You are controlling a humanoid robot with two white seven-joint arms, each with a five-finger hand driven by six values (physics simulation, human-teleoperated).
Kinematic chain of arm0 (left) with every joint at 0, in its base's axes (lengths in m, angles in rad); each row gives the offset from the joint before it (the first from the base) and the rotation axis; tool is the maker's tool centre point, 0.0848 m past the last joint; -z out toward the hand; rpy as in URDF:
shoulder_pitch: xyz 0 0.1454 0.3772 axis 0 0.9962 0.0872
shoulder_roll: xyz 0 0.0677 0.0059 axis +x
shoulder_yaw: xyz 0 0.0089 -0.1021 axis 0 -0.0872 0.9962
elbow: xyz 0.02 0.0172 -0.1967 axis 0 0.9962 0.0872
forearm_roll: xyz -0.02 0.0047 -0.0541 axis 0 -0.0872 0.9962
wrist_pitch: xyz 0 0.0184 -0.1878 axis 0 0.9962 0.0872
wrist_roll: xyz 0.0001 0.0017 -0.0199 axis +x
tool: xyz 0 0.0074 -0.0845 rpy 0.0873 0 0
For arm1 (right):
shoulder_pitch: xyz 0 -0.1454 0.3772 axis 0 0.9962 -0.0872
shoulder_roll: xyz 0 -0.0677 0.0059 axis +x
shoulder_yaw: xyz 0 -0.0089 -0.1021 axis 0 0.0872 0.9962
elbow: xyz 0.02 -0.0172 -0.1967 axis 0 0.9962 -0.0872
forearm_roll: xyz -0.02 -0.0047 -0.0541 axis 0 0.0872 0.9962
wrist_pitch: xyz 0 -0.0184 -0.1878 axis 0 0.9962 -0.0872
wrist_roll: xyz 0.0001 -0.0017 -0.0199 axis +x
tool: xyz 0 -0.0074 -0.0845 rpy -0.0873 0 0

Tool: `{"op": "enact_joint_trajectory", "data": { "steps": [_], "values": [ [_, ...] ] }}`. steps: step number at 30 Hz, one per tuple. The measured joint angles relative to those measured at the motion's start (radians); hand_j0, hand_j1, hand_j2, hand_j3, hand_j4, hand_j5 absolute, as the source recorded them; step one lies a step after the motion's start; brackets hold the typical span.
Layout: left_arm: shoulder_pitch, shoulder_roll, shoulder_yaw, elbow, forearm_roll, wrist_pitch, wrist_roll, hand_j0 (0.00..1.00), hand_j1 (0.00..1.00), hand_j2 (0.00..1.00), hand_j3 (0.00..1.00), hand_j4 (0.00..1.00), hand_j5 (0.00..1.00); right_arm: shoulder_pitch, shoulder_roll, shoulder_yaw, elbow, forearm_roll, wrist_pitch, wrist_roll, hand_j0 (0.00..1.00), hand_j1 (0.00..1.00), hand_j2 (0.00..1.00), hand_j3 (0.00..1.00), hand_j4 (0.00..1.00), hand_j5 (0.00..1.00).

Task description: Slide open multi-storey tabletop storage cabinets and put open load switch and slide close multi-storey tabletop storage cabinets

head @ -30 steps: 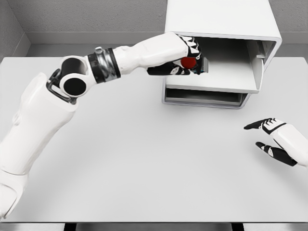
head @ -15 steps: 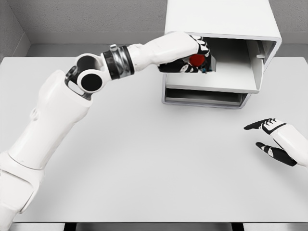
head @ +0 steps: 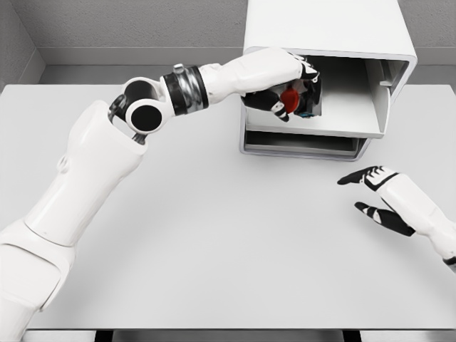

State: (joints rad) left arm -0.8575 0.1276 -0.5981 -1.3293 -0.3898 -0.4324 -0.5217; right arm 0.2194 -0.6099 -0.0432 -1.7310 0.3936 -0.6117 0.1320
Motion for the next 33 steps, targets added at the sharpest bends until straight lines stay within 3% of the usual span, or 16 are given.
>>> {"op": "enact_joint_trajectory", "data": {
  "steps": [3, 9, 18, 33],
  "values": [
    [0.0, 0.0, 0.0, -0.001, -0.004, 0.001, 0.0, 0.54, 0.54, 0.54, 0.54, 0.54, 0.54, 0.0, 0.002, 0.005, -0.001, 0.0, 0.0, 0.0, 0.69, 0.69, 0.69, 0.69, 0.69, 0.69],
    [0.0, 0.0, 0.0, -0.007, -0.016, 0.004, -0.002, 0.6, 0.6, 0.6, 0.6, 0.6, 0.6, 0.0, 0.003, 0.008, -0.003, 0.001, 0.0, 0.0, 0.69, 0.69, 0.69, 0.69, 0.69, 0.69],
    [0.0, 0.0, 0.0, -0.01, -0.027, 0.003, -0.002, 0.81, 0.81, 0.81, 0.81, 0.81, 0.81, 0.0, 0.003, 0.008, -0.001, 0.001, 0.0, 0.0, 0.69, 0.69, 0.69, 0.69, 0.69, 0.69],
    [0.018, 0.003, 0.001, -0.052, -0.064, 0.011, 0.005, 0.81, 0.81, 0.81, 0.81, 0.81, 0.81, 0.0, 0.002, 0.007, 0.005, 0.0, 0.0, -0.001, 0.7, 0.7, 0.7, 0.7, 0.7, 0.7]
  ]
}}
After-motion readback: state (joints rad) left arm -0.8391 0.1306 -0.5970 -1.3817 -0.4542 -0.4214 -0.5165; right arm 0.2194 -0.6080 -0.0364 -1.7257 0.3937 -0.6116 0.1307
